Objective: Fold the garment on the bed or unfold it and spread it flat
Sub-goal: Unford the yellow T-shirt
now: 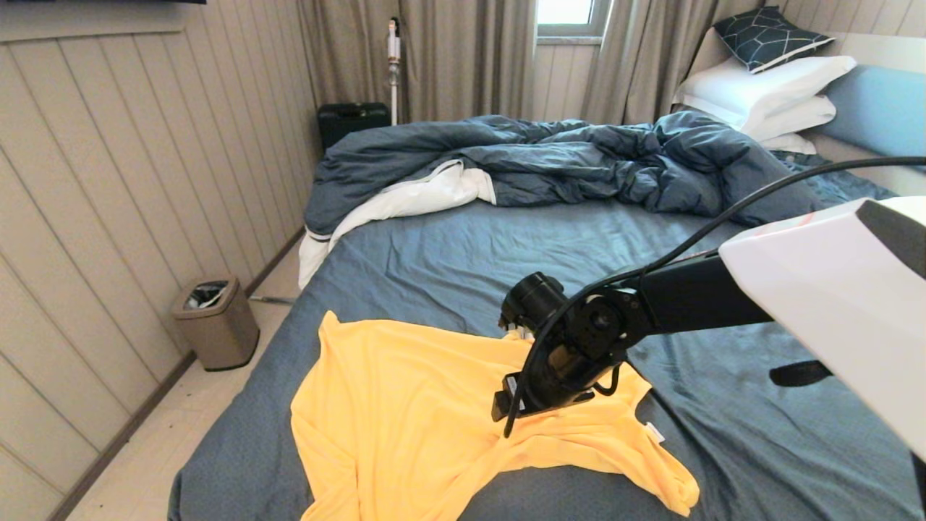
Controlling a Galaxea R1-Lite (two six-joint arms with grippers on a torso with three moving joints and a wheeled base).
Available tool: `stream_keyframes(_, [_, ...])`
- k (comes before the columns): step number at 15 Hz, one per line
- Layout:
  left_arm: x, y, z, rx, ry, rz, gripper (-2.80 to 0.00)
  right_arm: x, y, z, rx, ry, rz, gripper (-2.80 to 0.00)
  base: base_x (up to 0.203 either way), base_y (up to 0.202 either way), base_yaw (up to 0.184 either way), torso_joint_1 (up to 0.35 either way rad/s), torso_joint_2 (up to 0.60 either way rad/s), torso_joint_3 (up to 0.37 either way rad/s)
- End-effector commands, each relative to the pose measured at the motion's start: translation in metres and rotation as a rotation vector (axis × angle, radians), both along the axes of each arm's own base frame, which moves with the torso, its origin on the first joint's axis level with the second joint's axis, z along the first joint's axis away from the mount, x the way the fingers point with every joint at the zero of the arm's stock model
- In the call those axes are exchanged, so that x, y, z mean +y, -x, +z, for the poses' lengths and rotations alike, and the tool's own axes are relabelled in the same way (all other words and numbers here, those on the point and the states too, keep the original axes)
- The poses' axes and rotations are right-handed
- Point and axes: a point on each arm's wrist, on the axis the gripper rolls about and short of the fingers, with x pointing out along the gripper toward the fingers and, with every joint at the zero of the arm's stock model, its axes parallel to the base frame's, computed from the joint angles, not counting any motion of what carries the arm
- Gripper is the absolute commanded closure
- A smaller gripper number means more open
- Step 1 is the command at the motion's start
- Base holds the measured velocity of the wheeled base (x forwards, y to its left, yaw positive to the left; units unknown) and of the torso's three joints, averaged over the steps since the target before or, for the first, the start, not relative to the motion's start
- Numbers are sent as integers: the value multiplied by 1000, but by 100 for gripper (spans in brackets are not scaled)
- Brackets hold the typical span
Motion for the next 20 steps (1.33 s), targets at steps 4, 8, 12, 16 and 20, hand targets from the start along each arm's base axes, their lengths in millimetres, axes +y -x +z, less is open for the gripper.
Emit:
stream_keyframes(4, [0,1,-2,-3,1,1,0,-1,2,-1,4,13,-4,0,0,0,0,0,0,0])
stream_keyframes(8, [0,1,-2,-2,1,-1,0,3,5,-3,7,23,4,0,0,0,0,0,0,0])
stream_keyframes(12, [0,1,-2,1,5,-11,0,-3,14,7,-5,19,2,0,0,0,0,0,0,0])
stream_keyframes(16, [0,1,-2,1,5,-11,0,-27,51,15,22,67,0,0,0,0,0,0,0,0])
stream_keyframes(20, [0,1,-2,1,5,-11,0,-55,110,14,81,113,30,0,0,0,0,0,0,0])
